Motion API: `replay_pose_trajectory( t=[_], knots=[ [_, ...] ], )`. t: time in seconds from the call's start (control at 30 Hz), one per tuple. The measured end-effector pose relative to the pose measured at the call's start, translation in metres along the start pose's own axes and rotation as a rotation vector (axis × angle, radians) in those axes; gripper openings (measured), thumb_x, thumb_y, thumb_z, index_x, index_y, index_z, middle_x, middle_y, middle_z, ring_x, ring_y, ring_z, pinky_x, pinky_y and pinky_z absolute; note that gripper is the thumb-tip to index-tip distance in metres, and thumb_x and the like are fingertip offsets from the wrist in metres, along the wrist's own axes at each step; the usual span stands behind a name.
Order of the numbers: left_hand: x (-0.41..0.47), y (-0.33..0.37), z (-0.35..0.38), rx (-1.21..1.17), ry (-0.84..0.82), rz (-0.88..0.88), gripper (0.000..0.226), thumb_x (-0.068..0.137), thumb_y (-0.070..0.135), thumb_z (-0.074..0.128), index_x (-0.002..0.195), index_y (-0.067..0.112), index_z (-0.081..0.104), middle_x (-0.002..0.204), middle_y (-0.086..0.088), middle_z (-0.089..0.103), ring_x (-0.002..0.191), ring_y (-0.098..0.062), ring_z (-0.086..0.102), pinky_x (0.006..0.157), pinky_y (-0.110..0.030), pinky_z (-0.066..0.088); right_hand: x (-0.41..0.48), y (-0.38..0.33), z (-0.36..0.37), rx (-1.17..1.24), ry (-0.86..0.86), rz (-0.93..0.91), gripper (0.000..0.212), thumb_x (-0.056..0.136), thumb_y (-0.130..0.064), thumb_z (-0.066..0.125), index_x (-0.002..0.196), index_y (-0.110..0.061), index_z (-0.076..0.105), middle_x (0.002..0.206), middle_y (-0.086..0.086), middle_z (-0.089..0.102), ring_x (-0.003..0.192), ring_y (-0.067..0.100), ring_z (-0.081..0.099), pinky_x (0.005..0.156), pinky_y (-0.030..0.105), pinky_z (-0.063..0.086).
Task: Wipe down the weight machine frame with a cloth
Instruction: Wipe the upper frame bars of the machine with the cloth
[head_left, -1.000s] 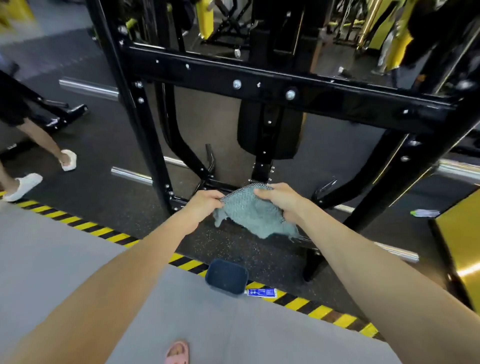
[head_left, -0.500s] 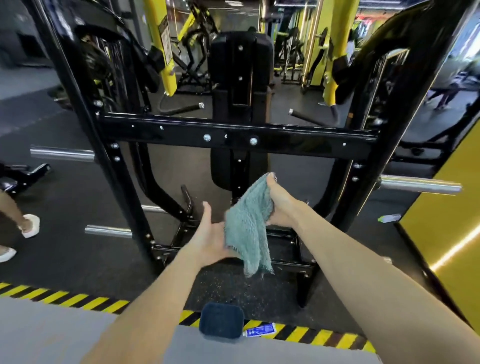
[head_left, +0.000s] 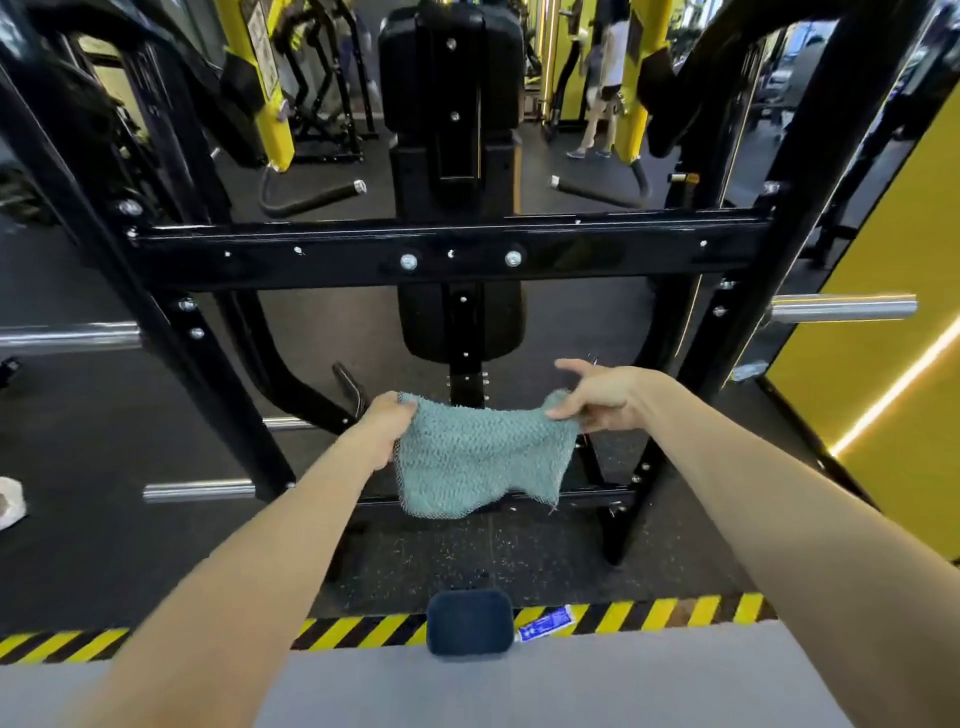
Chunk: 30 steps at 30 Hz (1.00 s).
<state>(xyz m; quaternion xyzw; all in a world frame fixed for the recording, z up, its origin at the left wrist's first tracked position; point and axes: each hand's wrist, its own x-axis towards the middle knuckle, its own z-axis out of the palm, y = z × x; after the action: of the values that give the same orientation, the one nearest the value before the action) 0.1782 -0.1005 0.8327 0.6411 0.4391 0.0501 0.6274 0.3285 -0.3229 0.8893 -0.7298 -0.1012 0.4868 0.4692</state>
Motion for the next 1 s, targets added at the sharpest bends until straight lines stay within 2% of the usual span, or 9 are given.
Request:
replay_pose_trajectory(
  t=[0.13,0.23,0.33,0.43,0.6,0.73,0.83,0.93,1.0],
  knots=[
    [0.006,0.02,-0.013,0.07,-0.171,-0.088,0.06,0.083,0.015,0.073,0.13,-0.008,0.043,0.116,-0.022,0.063,0.097,-0.03,0.067,0.074,-0.04,0.058,0.004,-0.011,0.006,-0.069,0.039,-0.091,0.073,0.083,0.019,0.057,0.144,-0.018,0.04,0.09,0.014,0.064,0.096,0.023,0.063,0.091,0.033,0.05],
    [-0.002,0.042,-0.01,0.177,-0.357,-0.099,0.066,0.082,-0.01,0.064,0.14,0.003,0.036,0.13,-0.02,0.056,0.116,-0.028,0.057,0.098,-0.036,0.047,0.003,-0.017,0.007,-0.224,0.009,-0.021,0.058,0.082,0.016,0.061,0.132,-0.014,0.055,0.121,0.014,0.057,0.112,0.022,0.056,0.098,0.027,0.043],
    [0.007,0.057,-0.003,0.449,-0.371,-0.061,0.05,0.08,-0.017,0.061,0.128,-0.001,0.055,0.127,-0.015,0.056,0.129,-0.03,0.046,0.109,-0.034,0.035,0.002,-0.017,0.004,-0.572,0.067,0.049,0.049,0.076,0.009,0.073,0.117,-0.016,0.064,0.125,0.004,0.048,0.119,0.021,0.045,0.104,0.031,0.04],
    [0.012,0.068,0.015,0.685,-0.224,0.053,0.038,0.075,0.0,0.077,0.111,-0.001,0.066,0.121,-0.015,0.062,0.122,-0.033,0.052,0.105,-0.039,0.04,0.001,-0.009,-0.002,-0.813,0.303,0.022,0.038,0.075,-0.004,0.077,0.112,-0.007,0.066,0.102,0.005,0.058,0.094,0.021,0.053,0.089,0.033,0.049],
    [0.004,0.084,0.051,0.791,-0.199,0.21,0.049,0.073,0.014,0.082,0.116,-0.002,0.064,0.12,-0.012,0.063,0.116,-0.028,0.055,0.095,-0.033,0.044,-0.014,0.005,-0.034,-0.835,0.52,-0.093,0.03,0.082,-0.02,0.074,0.104,0.0,0.068,0.089,0.006,0.055,0.087,0.019,0.048,0.077,0.024,0.044],
    [-0.014,0.098,0.072,0.669,-0.353,0.219,0.015,0.075,0.005,0.078,0.086,0.006,0.067,0.1,-0.001,0.061,0.11,-0.018,0.049,0.095,-0.028,0.034,-0.044,0.012,-0.081,-0.772,0.536,-0.077,0.027,0.083,-0.028,0.075,0.081,-0.004,0.062,0.077,0.004,0.047,0.079,0.011,0.045,0.048,0.015,0.029],
    [-0.026,0.111,0.096,0.677,-0.356,0.371,0.012,0.075,0.004,0.078,0.074,0.011,0.069,0.092,-0.002,0.065,0.097,-0.014,0.054,0.091,-0.027,0.041,-0.061,0.016,-0.117,-0.718,0.579,-0.094,0.039,0.081,-0.019,0.077,0.061,-0.009,0.044,0.065,-0.001,0.041,0.062,0.008,0.039,0.044,0.015,0.029],
    [-0.047,0.127,0.131,0.681,-0.355,0.473,0.011,0.075,0.011,0.079,0.075,0.011,0.068,0.087,-0.004,0.066,0.083,-0.014,0.058,0.07,-0.024,0.046,-0.084,0.017,-0.15,-0.7,0.565,-0.134,0.041,0.08,-0.017,0.078,0.062,-0.014,0.04,0.063,-0.005,0.041,0.074,0.014,0.044,0.047,0.01,0.03],
    [-0.06,0.138,0.152,0.642,-0.369,0.455,0.012,0.077,0.014,0.078,0.077,0.012,0.066,0.093,-0.002,0.065,0.09,-0.014,0.057,0.079,-0.029,0.045,-0.101,0.02,-0.181,-0.589,0.493,-0.131,0.034,0.077,-0.013,0.079,0.065,-0.012,0.048,0.066,0.0,0.049,0.07,0.015,0.048,0.055,0.016,0.034]
  ],
)
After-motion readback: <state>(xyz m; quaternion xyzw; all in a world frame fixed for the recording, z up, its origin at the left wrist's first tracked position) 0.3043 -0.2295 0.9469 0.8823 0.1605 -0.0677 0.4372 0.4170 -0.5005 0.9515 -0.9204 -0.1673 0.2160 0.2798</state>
